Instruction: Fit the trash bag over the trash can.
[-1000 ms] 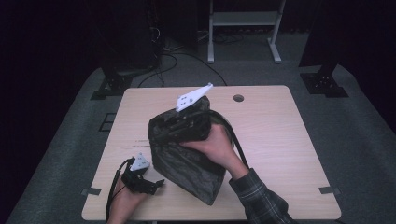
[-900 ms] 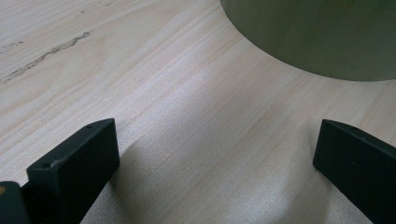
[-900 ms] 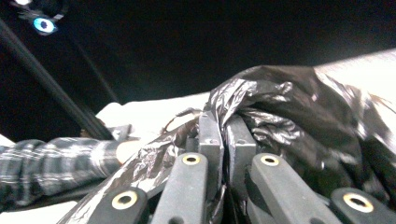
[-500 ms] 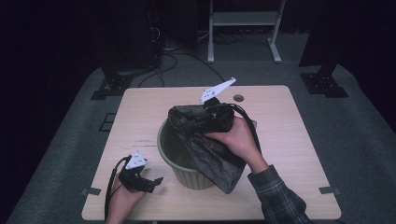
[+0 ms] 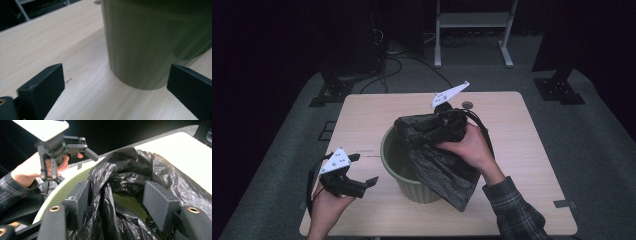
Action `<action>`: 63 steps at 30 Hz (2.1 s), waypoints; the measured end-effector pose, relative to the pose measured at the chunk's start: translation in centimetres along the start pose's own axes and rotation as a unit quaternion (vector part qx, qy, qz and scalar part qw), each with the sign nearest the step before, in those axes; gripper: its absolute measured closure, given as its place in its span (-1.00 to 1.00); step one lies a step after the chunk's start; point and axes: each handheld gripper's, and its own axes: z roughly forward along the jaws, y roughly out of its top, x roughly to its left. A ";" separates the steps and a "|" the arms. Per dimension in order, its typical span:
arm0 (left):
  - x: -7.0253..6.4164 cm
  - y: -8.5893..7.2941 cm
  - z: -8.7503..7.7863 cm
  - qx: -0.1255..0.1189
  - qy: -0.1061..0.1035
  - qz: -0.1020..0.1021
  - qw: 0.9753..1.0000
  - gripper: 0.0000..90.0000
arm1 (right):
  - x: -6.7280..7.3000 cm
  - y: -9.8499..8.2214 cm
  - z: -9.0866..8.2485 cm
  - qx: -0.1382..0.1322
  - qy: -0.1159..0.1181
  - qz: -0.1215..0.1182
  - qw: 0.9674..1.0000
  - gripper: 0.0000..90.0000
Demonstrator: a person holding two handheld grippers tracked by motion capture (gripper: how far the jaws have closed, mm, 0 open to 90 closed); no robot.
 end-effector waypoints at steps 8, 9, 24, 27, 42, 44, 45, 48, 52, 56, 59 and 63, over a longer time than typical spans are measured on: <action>-0.2 2.9 -2.3 -0.023 -0.023 0.021 0.999 -0.79 | 0.1 0.2 -0.1 -0.004 -0.002 -0.006 1.000 -0.45; -0.3 3.3 -2.4 -0.025 -0.033 0.022 0.999 -0.69 | 0.1 0.2 -0.1 -0.003 -0.003 -0.006 1.000 -0.49; -0.6 10.5 -0.3 -0.060 -0.096 0.083 0.990 -0.12 | -0.2 0.5 -1.0 -0.012 -0.017 -0.001 1.000 -0.70; -0.4 12.2 0.8 -0.064 -0.106 0.088 0.988 -0.11 | -0.3 0.4 -1.3 -0.015 -0.018 0.000 1.000 -0.70; 0.3 12.9 7.6 0.070 -0.148 0.074 0.984 0.15 | -1.4 -0.8 -4.5 -0.037 -0.035 0.016 0.999 -0.70; 0.2 13.0 7.4 0.069 -0.148 0.080 0.983 0.12 | -1.6 -1.1 -4.8 -0.039 -0.039 0.020 0.998 -0.70; 0.1 13.0 7.3 0.063 -0.144 0.080 0.984 0.06 | -1.7 -1.2 -5.0 -0.039 -0.040 0.022 0.998 -0.70; 0.1 13.1 6.5 0.044 -0.132 0.080 0.987 -0.06 | -1.8 -1.6 -5.4 -0.043 -0.041 0.023 0.998 -0.70; -0.3 13.1 5.5 0.027 -0.138 0.084 0.987 -0.09 | -1.9 -2.1 -6.1 -0.046 -0.045 0.025 0.998 -0.70; -1.2 13.2 5.1 0.016 -0.157 0.092 0.983 -0.09 | -1.9 -2.7 -7.1 -0.052 -0.050 0.029 0.997 -0.70; -1.6 13.2 5.2 0.012 -0.167 0.095 0.981 -0.09 | -2.0 -3.2 -7.9 -0.057 -0.056 0.031 0.996 -0.70; -2.9 13.7 5.9 0.015 -0.191 0.110 0.975 -0.12 | -2.2 -3.7 -8.6 -0.062 -0.058 0.036 0.996 -0.70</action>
